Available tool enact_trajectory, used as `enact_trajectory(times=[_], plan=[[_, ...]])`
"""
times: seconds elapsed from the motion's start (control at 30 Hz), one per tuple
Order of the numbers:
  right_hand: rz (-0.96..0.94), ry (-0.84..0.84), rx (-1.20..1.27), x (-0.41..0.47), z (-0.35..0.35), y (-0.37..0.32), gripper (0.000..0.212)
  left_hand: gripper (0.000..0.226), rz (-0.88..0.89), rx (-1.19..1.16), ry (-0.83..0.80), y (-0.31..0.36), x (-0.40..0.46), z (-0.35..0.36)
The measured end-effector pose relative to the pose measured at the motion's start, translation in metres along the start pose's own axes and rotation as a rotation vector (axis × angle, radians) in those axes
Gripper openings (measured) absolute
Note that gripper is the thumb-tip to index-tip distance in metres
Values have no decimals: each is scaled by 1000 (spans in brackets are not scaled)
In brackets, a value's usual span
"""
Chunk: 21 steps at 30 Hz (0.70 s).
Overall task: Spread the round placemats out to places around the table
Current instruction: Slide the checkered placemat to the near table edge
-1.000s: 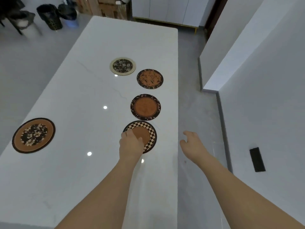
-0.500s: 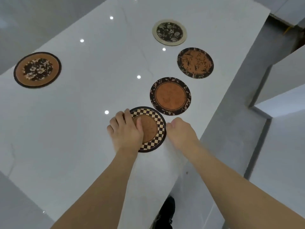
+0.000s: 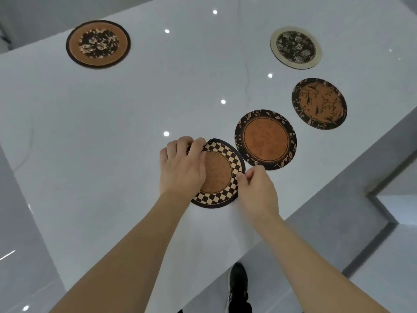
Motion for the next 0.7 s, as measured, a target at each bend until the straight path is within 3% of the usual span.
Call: enact_trajectory(times=[0.17, 0.23, 0.33, 0.47, 0.7], plan=[[-119, -17, 101, 4, -6, 10, 15, 27, -49, -74, 20, 1, 2, -4], [-73, -81, 209, 10, -10, 13, 13, 32, -75, -79, -1, 3, 4, -5], [-2, -210, 342, 19, -14, 16, 26, 32, -121, -104, -41, 5, 3, -9], [-83, -286, 249, 17, -18, 23, 18, 24, -259, -208, -81, 8, -24, -17], [-261, -318, 28, 4, -21, 28, 12, 18, -281, -190, -6, 5, -71, -32]])
Point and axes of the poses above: each hand's wrist, its own x-axis towards the middle knuckle, its own z-axis out of the palm, y = z × x, the point moved 1 cm from there along x, towards the middle knuckle, and after that the axes turned 2 degrees about z, right-handed, at the moved point
